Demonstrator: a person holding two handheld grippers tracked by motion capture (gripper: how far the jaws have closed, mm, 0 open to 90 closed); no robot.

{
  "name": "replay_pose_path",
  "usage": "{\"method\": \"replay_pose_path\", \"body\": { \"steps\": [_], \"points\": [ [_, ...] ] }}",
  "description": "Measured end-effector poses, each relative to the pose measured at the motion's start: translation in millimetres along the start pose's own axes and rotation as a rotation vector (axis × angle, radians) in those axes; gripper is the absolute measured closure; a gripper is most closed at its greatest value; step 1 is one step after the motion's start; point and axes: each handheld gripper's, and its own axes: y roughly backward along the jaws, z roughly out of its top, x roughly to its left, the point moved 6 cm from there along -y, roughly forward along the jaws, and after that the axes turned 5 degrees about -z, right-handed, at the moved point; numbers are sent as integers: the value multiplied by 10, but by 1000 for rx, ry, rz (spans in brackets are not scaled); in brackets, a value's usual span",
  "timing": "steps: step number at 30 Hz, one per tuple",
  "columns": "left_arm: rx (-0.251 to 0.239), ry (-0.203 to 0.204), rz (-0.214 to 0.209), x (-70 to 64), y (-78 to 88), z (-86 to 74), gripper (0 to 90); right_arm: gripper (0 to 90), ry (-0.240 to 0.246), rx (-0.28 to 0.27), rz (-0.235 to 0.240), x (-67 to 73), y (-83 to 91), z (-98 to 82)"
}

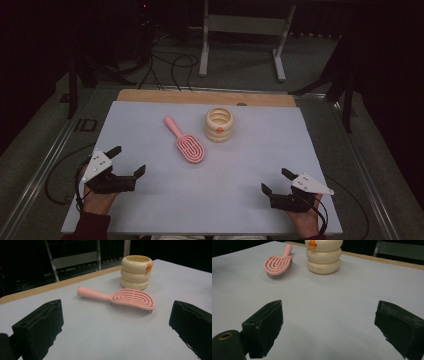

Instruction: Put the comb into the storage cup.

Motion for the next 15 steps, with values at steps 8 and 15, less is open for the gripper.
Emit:
{"method": "replay_pose_path", "body": {
  "steps": [8, 15],
  "points": [
    [3, -6, -11, 32, -80, 75, 0, 83, 4, 3, 0, -1, -8, -6],
    [4, -10, -15, 59, -129, 133, 0, 83, 3, 8, 1, 2, -9, -11]
  ]
}}
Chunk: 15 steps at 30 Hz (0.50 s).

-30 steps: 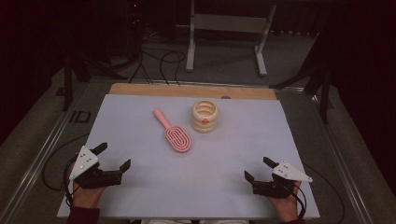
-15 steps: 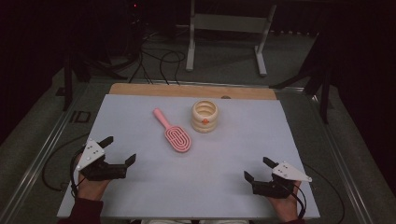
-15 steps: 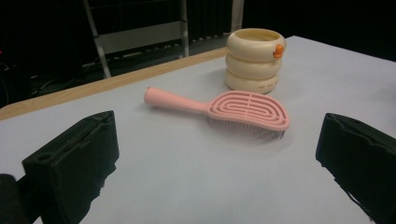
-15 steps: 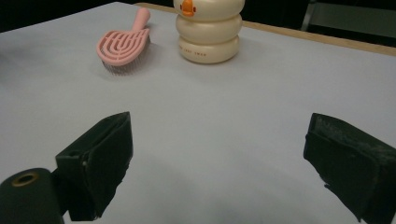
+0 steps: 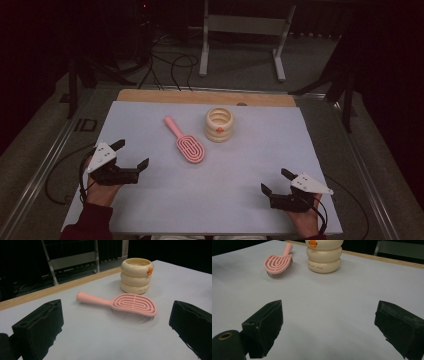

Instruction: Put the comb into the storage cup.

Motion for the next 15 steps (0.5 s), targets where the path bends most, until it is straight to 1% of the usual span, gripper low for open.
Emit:
{"method": "replay_pose_path", "body": {
  "steps": [6, 9, 15],
  "points": [
    [5, -9, -3, 15, -51, 38, 0, 83, 1, -1, -1, -3, 0, 0],
    [16, -17, -4, 29, -83, 50, 0, 83, 1, 0, 0, -3, 1, -1],
    [23, -19, -6, 52, -153, 78, 0, 83, 3, 1, -2, -4, 1, -1]
  ]
}}
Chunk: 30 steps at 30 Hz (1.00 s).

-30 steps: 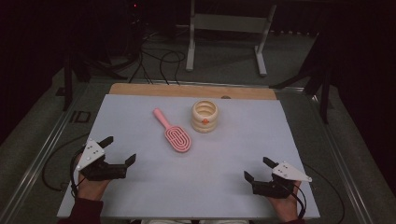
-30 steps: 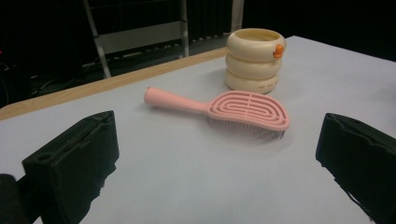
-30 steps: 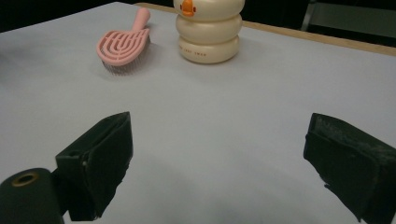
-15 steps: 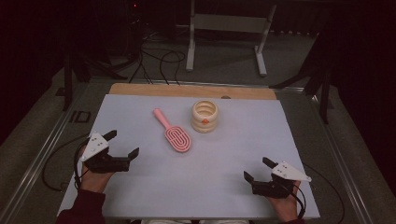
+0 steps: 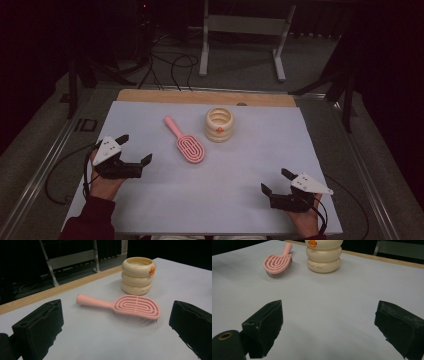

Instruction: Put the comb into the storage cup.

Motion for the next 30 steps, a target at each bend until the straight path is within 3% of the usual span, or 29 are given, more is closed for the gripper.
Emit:
{"method": "replay_pose_path", "body": {
  "steps": [30],
  "points": [
    [38, -5, 2, 117, -366, 139, 0, 83, 1, 2, 0, 3, -3, -2]
  ]
}}
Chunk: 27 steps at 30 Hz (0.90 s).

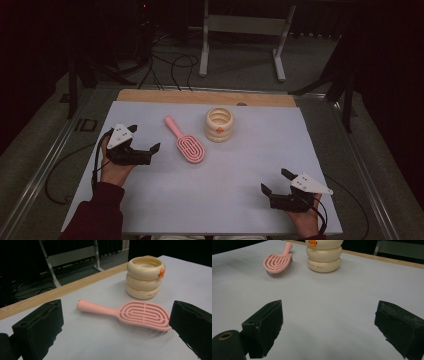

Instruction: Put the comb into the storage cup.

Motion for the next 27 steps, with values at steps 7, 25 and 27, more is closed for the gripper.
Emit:
{"method": "replay_pose_path", "body": {
  "steps": [7, 25, 27],
  "points": [
    [16, 4, -1, 16, -113, 10, 0, 83, 1, 0, 1, 2, -2, -1],
    [58, 15, 4, 85, -371, 23, 0, 83, 2, -1, 4, -2, -1, 0],
    [60, 16, 2, 93, -390, 27, 0, 83, 3, 0, 5, 0, -3, -1]
  ]
}}
